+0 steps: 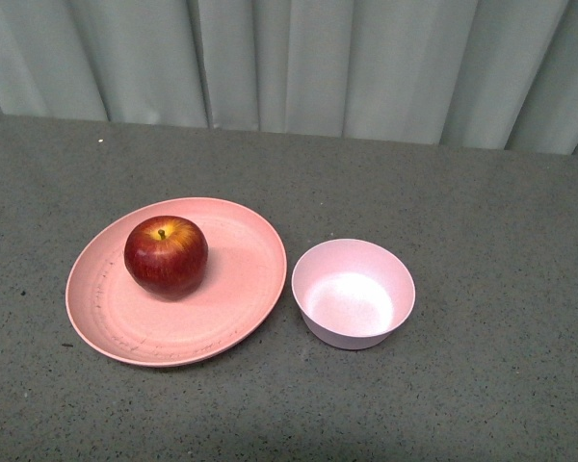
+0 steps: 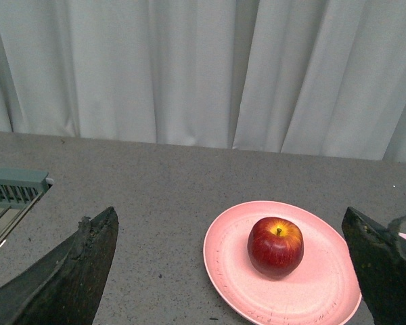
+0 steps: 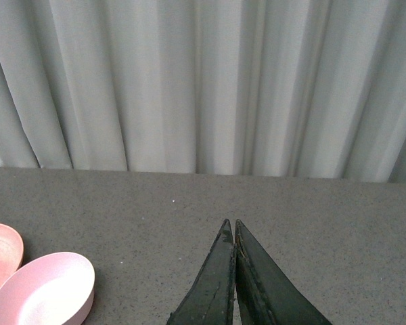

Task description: Move apple from plate to bowl

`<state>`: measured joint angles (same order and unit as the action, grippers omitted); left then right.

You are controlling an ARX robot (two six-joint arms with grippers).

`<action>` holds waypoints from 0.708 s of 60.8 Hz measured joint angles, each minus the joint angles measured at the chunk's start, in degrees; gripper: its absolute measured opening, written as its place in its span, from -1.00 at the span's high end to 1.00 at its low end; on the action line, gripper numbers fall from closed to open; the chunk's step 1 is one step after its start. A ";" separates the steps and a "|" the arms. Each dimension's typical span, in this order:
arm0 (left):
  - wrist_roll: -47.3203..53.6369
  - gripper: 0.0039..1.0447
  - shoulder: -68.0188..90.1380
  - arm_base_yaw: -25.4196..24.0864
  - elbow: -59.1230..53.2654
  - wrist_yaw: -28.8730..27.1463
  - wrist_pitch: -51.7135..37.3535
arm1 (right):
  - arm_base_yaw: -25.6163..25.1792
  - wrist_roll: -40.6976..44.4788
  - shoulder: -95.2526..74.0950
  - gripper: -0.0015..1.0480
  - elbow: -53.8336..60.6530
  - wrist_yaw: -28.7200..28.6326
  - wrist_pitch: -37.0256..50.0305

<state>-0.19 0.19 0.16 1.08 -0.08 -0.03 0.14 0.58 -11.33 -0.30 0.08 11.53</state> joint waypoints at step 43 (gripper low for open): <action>0.00 -0.88 0.00 -0.02 0.00 -0.02 0.00 | 0.00 0.00 11.08 -0.22 -0.04 -0.13 -11.43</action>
<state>-0.19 0.19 0.14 1.08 -0.10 -0.03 0.14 0.58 -0.25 -0.34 -0.05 0.10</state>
